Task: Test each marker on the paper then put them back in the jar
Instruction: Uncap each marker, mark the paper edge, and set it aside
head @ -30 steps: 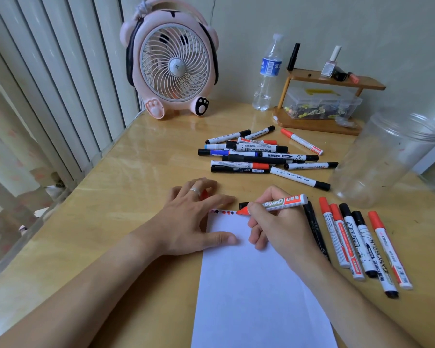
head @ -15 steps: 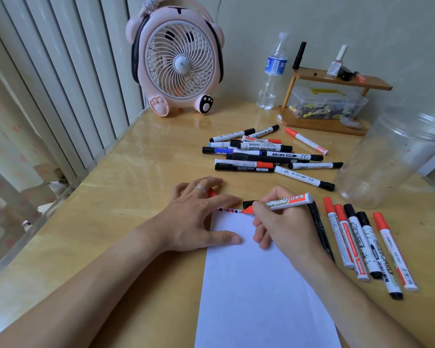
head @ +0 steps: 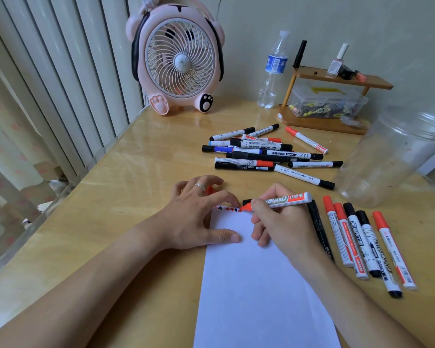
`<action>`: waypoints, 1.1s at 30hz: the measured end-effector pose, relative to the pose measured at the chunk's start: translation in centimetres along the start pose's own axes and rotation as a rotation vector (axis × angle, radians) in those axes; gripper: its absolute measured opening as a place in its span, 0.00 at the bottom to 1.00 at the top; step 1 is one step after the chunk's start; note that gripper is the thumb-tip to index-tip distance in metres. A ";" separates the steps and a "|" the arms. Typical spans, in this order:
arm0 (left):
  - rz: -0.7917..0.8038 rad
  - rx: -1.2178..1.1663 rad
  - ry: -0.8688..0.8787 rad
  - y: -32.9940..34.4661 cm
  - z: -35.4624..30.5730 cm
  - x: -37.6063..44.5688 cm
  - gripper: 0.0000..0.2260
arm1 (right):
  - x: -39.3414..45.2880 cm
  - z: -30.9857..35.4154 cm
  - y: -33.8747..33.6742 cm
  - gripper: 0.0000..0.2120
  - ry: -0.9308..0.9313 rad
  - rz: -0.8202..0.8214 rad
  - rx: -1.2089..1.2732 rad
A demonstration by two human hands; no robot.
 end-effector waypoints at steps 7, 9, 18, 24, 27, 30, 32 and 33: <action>0.000 0.007 0.002 0.1 0.1 0.1 0.27 | 0.1 -0.2 -0.1 0.06 0.010 -0.006 0.000; -0.004 0.013 0.004 0.2 0.2 0.0 0.26 | 0.2 -0.3 -0.1 0.06 0.001 -0.009 -0.003; -0.142 -0.166 -0.153 -1.9 3.0 0.3 0.24 | 0.3 -0.3 -0.6 0.07 0.037 -0.019 0.103; -0.223 -0.079 -0.063 -2.1 3.0 0.3 0.10 | 0.2 0.2 -0.7 0.10 0.042 0.016 0.222; -0.293 -0.131 -0.058 -2.8 2.8 0.2 0.07 | 0.0 1.2 -0.6 0.08 -0.030 0.072 0.247; -0.337 -0.155 -0.035 -3.1 1.9 0.1 0.08 | -0.4 1.9 -0.3 0.08 -0.099 0.127 0.260; -0.336 -0.163 -0.021 -3.0 1.4 0.1 0.09 | -0.5 2.0 -0.2 0.07 -0.120 0.148 0.270; -0.336 -0.169 -0.020 -2.9 1.3 0.1 0.10 | -0.6 2.0 -0.1 0.06 -0.122 0.157 0.274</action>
Point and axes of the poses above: each hand's wrist, its own x-axis towards the middle knuckle, its own y-axis out of the palm, z = x × y, the point moved 8 cm from there along x, towards the middle knuckle, and after that the axes turned 9 degrees about x, right-handed, at the moved point
